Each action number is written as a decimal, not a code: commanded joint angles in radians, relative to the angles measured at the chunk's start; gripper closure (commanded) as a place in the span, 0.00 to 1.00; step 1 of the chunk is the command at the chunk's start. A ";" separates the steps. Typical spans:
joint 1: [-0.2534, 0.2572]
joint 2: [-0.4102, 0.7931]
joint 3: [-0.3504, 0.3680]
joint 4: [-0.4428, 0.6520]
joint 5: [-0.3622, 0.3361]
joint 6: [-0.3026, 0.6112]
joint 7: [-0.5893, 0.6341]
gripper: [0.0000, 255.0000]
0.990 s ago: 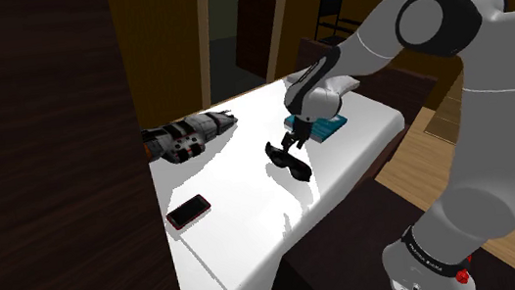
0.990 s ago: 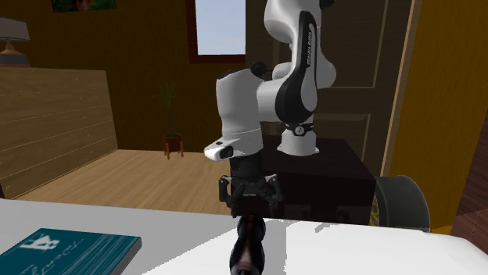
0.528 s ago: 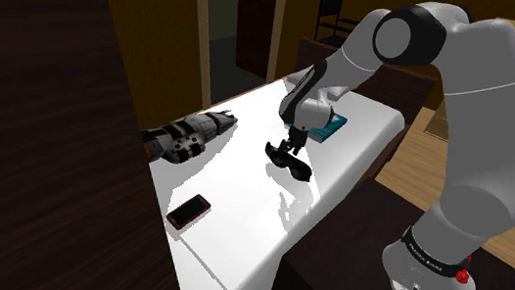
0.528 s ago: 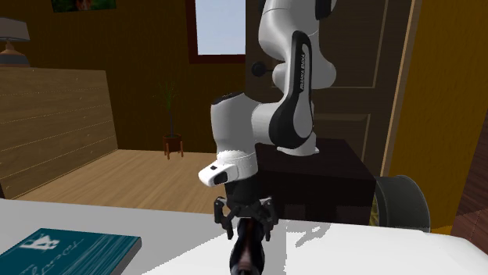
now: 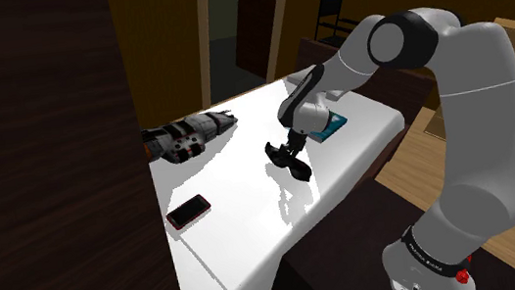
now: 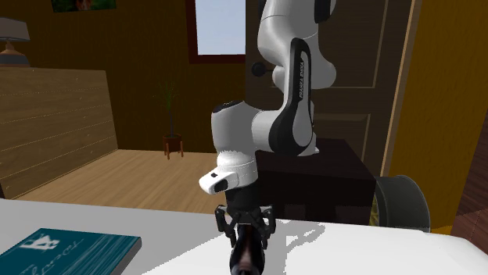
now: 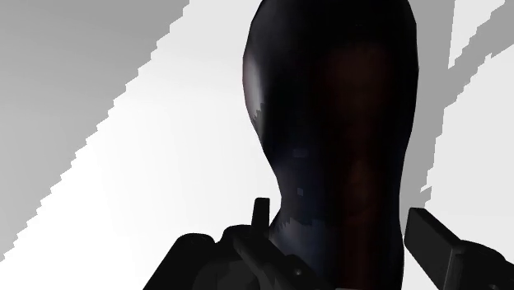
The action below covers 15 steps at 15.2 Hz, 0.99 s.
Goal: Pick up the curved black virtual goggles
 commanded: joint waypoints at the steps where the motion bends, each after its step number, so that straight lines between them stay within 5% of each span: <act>1: 0.000 0.001 0.000 0.000 0.000 0.000 0.000 1.00; 15: 0.034 -0.115 -0.044 -0.045 -0.044 -0.072 0.047 1.00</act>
